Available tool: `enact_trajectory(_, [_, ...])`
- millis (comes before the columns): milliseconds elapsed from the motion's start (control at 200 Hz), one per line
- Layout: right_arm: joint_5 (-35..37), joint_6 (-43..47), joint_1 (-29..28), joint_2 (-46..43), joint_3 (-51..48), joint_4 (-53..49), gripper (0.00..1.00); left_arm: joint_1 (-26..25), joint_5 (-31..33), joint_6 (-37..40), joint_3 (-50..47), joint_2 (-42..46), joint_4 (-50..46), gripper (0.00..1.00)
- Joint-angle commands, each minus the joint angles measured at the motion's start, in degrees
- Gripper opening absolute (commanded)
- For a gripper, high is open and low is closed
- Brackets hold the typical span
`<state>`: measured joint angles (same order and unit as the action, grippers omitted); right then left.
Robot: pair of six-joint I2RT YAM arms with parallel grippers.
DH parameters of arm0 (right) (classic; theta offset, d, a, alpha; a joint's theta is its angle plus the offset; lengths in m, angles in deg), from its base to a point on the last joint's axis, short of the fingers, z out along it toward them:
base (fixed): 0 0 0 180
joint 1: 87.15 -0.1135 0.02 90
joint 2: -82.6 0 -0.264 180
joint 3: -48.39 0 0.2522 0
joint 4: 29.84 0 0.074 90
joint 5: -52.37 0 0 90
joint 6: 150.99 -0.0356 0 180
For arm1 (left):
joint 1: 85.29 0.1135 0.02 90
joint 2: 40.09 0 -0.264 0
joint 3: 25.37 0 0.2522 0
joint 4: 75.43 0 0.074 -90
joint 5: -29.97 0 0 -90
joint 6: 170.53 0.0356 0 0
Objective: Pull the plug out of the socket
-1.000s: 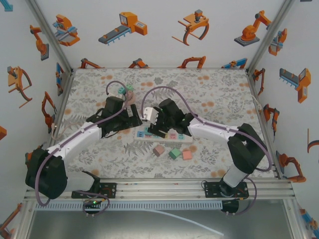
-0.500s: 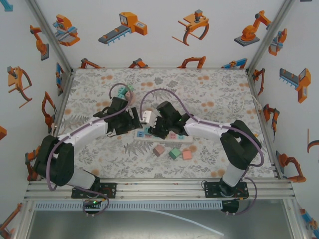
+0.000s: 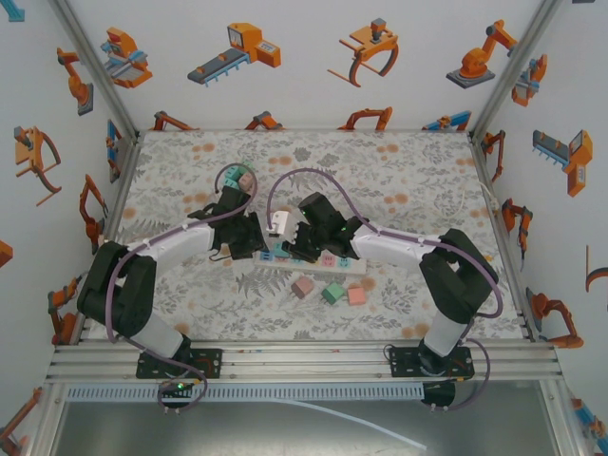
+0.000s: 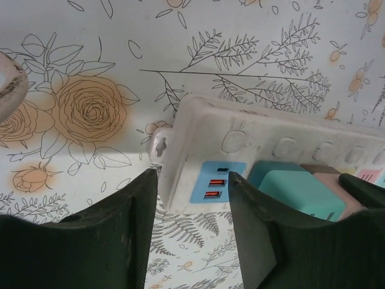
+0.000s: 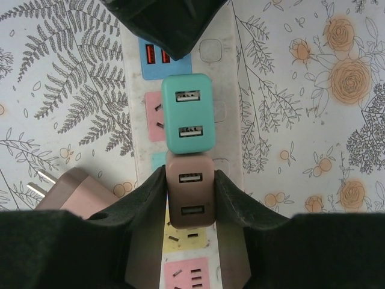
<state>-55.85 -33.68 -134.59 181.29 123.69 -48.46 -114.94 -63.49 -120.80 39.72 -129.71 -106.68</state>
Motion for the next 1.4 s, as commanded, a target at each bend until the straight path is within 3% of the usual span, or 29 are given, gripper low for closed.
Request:
enact_trajectory(0, [-2.0, -1.7, -0.2, -1.6, -0.4, 4.2, 0.26, -0.5, -0.9, -0.3, -1.1, -0.9, 0.0, 0.45])
enact_trajectory(175, [-2.6, -1.6, -0.1, -2.6, -0.6, 5.5, 0.24, -0.8, -0.1, -0.5, -2.7, -1.3, 0.4, 0.36])
enact_trajectory(601, [-1.4, -3.6, 0.0, -5.8, -2.2, 11.3, 0.16, -1.3, 3.9, -1.1, -3.4, -2.6, -1.2, 0.37])
enact_trajectory(926, [-3.3, -9.0, 3.1, -9.0, -6.4, 18.6, 0.12, -1.3, 5.9, -1.1, -3.6, -3.2, -2.1, 0.38])
enact_trajectory(1081, [-2.9, -8.6, 3.7, -10.1, -7.7, 18.7, 0.11, -1.4, 5.2, -0.9, -3.0, -4.2, -2.0, 0.39])
enact_trajectory(1392, [-0.3, 1.8, 1.2, -8.9, -4.4, 7.5, 0.05, -2.3, 6.7, -0.7, -1.8, -5.4, -2.3, 0.39])
